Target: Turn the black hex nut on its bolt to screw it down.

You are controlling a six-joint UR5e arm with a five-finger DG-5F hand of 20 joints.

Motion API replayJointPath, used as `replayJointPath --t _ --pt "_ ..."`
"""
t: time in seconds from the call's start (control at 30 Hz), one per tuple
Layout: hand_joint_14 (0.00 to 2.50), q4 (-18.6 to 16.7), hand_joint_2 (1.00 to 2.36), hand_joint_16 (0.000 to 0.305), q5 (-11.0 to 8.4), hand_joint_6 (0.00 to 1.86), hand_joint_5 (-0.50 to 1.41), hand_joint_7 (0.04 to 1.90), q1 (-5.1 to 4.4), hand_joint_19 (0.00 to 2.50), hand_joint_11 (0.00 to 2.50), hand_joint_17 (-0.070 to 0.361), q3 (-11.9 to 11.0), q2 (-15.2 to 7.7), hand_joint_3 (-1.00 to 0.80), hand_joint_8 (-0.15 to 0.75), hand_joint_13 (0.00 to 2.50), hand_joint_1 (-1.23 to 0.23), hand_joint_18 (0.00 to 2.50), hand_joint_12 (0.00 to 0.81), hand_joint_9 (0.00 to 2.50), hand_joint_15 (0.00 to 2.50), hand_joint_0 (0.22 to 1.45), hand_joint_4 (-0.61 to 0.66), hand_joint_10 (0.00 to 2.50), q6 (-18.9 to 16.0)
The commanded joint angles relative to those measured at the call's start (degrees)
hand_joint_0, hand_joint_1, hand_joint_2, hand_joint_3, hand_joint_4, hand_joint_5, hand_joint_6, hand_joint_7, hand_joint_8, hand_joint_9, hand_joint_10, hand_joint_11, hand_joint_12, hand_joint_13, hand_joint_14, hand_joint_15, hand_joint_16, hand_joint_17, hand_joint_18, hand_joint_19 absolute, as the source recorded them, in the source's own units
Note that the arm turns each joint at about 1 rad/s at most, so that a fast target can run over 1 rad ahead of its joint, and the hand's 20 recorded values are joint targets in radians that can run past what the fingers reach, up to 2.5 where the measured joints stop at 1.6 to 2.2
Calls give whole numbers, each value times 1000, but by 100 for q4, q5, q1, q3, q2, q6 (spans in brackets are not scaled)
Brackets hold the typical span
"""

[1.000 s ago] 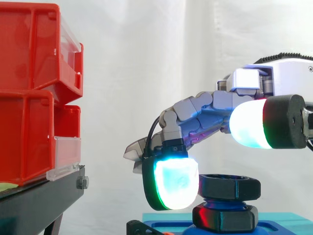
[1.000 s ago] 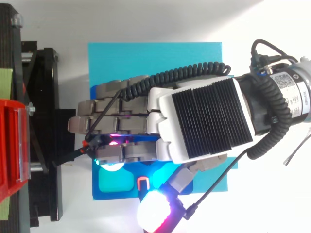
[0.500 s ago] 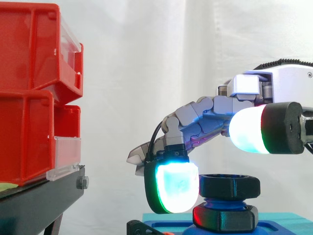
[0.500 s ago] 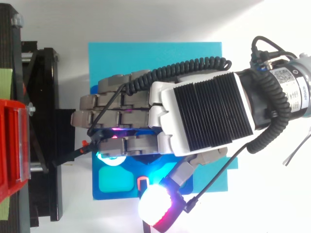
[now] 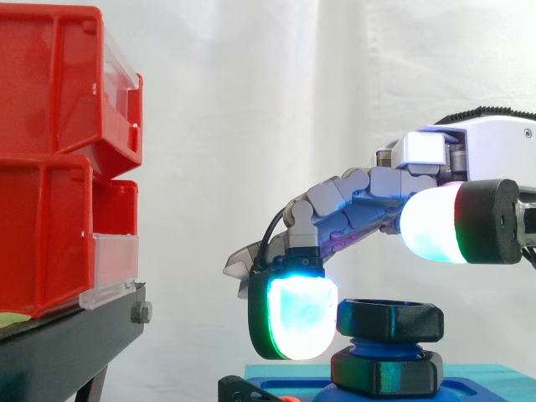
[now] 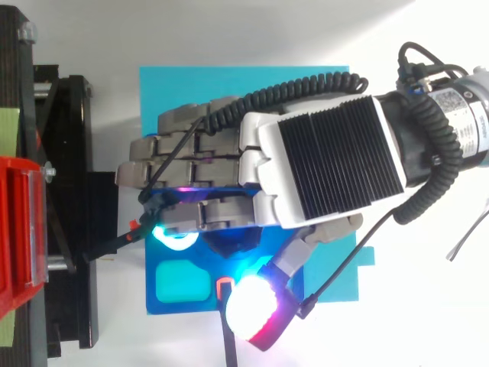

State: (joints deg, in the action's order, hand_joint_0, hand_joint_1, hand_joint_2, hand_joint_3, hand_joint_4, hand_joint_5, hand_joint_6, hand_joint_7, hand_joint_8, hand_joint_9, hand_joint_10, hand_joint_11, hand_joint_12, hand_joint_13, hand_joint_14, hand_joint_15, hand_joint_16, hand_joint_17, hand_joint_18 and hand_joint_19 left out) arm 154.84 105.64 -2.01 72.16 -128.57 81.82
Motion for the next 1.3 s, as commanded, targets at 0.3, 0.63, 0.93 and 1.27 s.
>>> replayJointPath --t 0.3,0.63,0.93,1.27 --pt "3 -51 1000 60 282 647 -118 1100 201 248 56 135 0 -1 -500 291 543 -115 574 394 460 102 492 243 0 1" --pt "3 -112 1000 60 616 646 -117 1107 421 255 55 135 0 -1 -500 294 547 -115 578 395 464 101 492 241 0 -8" --pt "4 -350 1000 60 721 642 -116 1103 430 254 51 135 0 -1 -500 294 552 -124 584 397 466 105 494 247 0 -26" --pt "3 -675 1000 60 492 586 -107 1173 245 253 52 135 -9 -1 -500 293 557 -150 588 397 467 106 493 257 0 -166"
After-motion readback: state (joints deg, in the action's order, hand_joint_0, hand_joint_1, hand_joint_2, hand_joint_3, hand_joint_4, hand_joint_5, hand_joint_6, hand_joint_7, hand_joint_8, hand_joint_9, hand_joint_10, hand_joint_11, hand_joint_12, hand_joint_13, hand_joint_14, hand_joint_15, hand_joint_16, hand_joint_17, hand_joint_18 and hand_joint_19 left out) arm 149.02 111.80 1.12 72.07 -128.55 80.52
